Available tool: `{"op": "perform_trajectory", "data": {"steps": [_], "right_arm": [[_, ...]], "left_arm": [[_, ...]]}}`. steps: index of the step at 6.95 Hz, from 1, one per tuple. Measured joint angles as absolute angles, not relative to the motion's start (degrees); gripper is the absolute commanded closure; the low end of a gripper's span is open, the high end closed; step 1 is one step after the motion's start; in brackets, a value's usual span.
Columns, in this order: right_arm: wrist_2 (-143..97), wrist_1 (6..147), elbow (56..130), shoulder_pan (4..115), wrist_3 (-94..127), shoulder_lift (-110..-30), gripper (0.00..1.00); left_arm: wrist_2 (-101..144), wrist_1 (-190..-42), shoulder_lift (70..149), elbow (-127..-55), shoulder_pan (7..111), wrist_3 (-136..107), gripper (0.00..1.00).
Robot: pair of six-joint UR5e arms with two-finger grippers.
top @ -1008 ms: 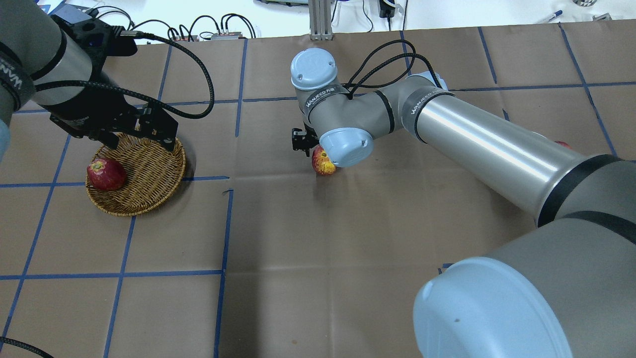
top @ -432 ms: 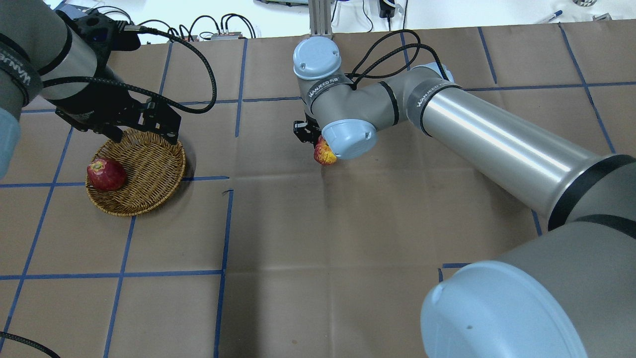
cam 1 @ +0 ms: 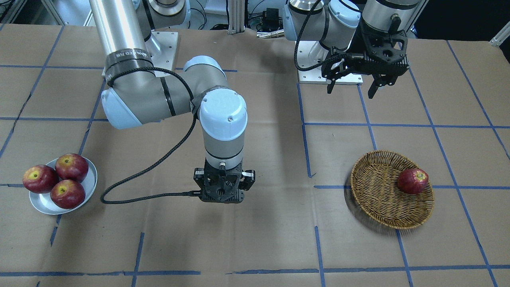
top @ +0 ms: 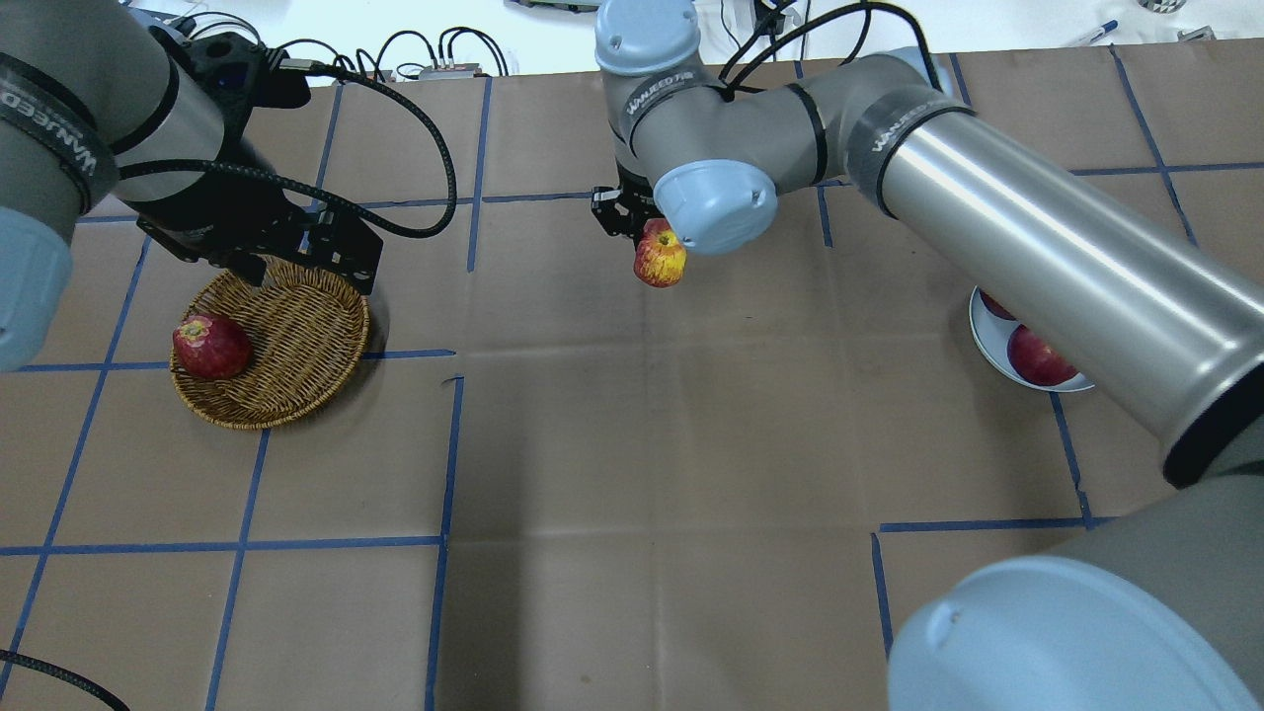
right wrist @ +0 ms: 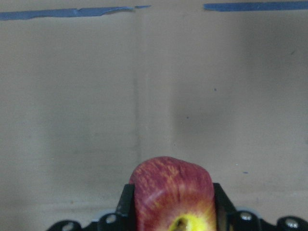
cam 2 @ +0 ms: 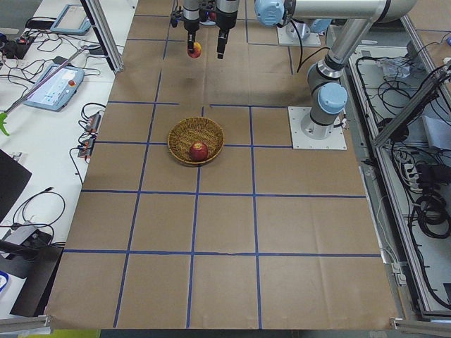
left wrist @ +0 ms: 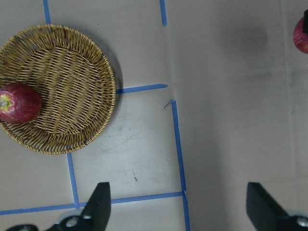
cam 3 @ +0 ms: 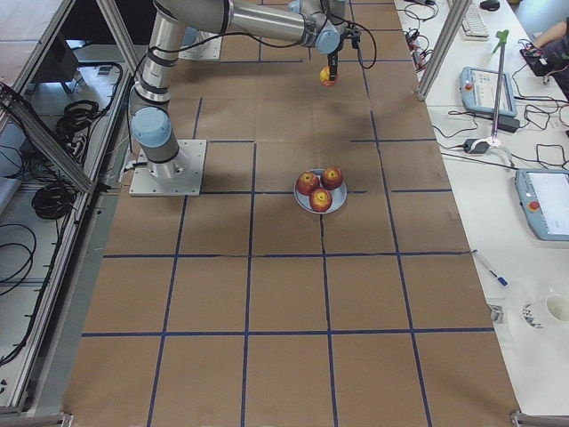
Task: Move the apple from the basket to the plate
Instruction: 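Lift the apple with the right gripper and carry it to the white plate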
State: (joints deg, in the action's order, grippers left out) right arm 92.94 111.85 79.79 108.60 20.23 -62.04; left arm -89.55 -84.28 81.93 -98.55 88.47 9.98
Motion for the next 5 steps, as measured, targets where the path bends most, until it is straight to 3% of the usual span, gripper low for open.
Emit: {"op": "perform_trajectory", "data": {"steps": [2,5], "right_arm": [[92.9,102.6,79.8,99.5,7.1,-69.2,0.65],[92.7,101.3,87.8,80.3,-23.6,-77.2,0.65]], "left_arm": [[-89.8,-84.5,81.8,-98.6,90.1,10.0,0.01],[-89.8,-84.5,82.0,-99.1,90.4,10.0,0.01]]}}
